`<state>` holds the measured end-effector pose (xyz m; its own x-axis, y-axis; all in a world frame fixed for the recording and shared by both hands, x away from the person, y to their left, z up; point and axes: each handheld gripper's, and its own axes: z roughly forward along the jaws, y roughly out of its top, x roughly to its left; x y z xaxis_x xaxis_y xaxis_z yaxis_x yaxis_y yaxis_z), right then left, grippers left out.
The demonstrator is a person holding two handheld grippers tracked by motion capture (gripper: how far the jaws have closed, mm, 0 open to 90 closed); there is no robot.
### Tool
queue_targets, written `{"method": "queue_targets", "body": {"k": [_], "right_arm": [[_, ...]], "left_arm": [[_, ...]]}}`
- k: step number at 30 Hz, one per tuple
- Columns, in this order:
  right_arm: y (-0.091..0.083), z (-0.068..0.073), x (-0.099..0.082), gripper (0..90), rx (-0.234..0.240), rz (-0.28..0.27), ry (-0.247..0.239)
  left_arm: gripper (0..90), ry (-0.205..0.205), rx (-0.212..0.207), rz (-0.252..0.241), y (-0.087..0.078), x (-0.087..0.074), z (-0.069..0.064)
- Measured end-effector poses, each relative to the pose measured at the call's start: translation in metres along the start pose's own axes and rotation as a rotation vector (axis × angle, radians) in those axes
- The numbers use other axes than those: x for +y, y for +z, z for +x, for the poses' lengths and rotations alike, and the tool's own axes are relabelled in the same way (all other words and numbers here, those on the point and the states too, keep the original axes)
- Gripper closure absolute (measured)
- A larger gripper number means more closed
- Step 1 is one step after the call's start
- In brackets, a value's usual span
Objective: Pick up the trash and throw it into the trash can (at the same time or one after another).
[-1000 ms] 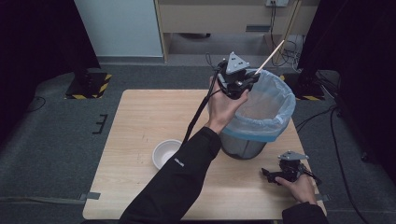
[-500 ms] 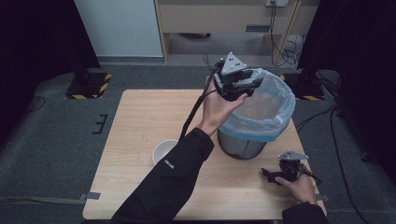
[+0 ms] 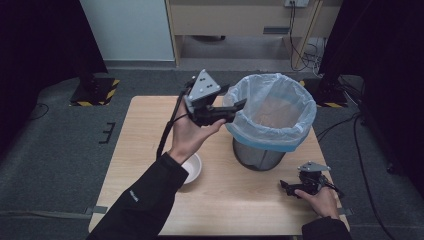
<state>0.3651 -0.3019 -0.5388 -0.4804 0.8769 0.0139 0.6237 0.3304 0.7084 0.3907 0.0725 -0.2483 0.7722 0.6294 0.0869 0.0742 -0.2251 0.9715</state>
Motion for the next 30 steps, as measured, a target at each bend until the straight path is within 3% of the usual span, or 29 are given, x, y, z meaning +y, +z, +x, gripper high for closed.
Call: {"method": "queue_targets", "body": {"k": [4, 8, 16, 19, 22, 23, 30], "right_arm": [[0.0, 0.0, 0.0, 1.7, 0.001, 0.003, 0.0], [0.0, 0.0, 0.0, 1.7, 0.0, 0.003, 0.0], [0.0, 0.0, 0.0, 1.7, 0.0, 0.003, 0.0], [0.0, 0.0, 0.0, 1.7, 0.0, 0.003, 0.0], [0.0, 0.0, 0.0, 1.7, 0.001, 0.003, 0.0], [0.0, 0.0, 0.0, 1.7, 0.001, 0.004, 0.0], [0.0, 0.001, 0.0, 0.9, 0.008, 0.005, -0.008]], "left_arm": [[31.5, -0.027, 0.009, 0.026, -0.022, -0.031, 0.009], [30.5, -0.075, 0.043, 0.072, -0.043, -0.071, 0.022], [29.5, -0.203, 0.113, 0.215, -0.072, -0.164, 0.044], [29.0, -0.224, 0.138, 0.279, -0.078, -0.191, 0.049], [28.6, -0.26, 0.154, 0.3, -0.081, -0.212, 0.054], [28.6, -0.258, 0.161, 0.331, -0.081, -0.219, 0.056], [29.3, -0.277, 0.256, 0.415, -0.082, -0.26, 0.068]]}}
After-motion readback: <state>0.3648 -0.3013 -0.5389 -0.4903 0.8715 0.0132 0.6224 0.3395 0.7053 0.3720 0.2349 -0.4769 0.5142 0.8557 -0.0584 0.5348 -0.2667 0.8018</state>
